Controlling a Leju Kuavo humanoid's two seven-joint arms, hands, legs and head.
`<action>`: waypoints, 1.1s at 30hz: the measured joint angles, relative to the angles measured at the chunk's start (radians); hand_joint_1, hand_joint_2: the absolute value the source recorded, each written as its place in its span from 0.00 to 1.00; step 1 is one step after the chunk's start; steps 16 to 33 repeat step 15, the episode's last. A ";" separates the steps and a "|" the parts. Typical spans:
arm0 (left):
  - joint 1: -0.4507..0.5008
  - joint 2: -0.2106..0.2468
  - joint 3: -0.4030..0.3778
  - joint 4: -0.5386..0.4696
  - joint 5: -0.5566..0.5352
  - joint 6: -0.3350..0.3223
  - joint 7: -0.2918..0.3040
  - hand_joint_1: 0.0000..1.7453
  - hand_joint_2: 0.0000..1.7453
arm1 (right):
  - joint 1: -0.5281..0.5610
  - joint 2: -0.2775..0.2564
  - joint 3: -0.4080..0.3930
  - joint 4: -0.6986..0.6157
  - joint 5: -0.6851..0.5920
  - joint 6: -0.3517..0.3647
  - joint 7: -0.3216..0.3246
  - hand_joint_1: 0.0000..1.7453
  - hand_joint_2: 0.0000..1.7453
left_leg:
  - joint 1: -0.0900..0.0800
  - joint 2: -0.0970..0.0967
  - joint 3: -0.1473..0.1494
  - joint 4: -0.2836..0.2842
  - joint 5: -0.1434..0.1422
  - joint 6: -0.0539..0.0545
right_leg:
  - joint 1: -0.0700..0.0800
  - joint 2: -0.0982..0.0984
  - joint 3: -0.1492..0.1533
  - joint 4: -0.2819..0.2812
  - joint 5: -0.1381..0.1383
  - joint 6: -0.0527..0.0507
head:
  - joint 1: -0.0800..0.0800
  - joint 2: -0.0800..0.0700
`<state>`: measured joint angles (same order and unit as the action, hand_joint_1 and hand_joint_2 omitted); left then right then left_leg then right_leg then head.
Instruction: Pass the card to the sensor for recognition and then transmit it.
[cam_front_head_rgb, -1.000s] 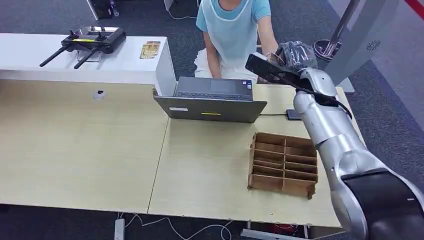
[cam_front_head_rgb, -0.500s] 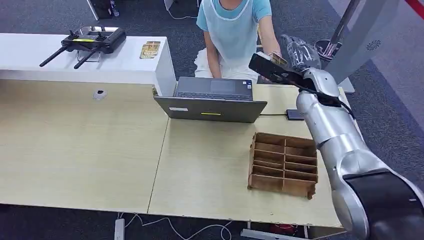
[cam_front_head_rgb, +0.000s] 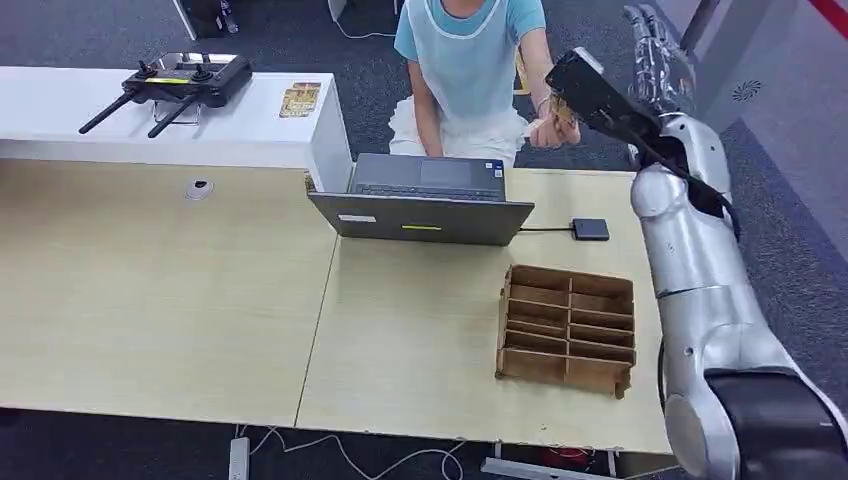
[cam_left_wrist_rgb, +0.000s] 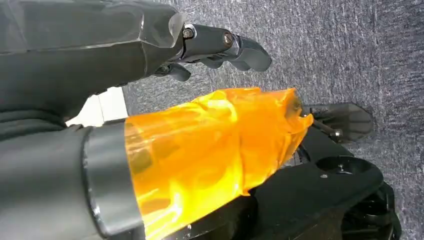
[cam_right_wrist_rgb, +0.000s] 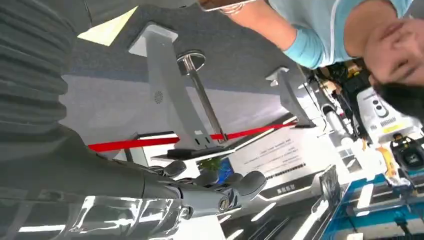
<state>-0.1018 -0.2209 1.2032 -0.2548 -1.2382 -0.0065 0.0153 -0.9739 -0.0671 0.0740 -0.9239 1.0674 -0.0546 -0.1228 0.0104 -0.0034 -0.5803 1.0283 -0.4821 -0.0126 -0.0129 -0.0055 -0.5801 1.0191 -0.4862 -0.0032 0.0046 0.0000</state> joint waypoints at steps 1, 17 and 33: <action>0.000 0.000 0.000 0.000 0.000 0.000 0.000 0.00 0.00 | 0.003 0.000 -0.003 -0.010 0.000 0.001 0.000 0.00 1.00 | 0.000 0.000 0.000 0.000 0.000 0.000 | 0.000 0.000 0.000 0.000 0.000 0.000 | 0.000 0.000; 0.002 -0.006 0.000 0.000 0.034 0.009 -0.002 0.00 0.00 | 0.243 -0.064 -0.294 -0.414 -0.212 0.013 -0.100 0.00 1.00 | 0.000 -0.004 -0.002 0.001 -0.001 0.001 | 0.000 -0.004 0.000 -0.002 0.000 0.001 | 0.000 0.000; 0.002 -0.006 0.000 0.000 0.034 0.009 -0.002 0.00 0.00 | 0.243 -0.064 -0.294 -0.414 -0.212 0.013 -0.100 0.00 1.00 | 0.000 -0.004 -0.002 0.001 -0.001 0.001 | 0.000 -0.004 0.000 -0.002 0.000 0.001 | 0.000 0.000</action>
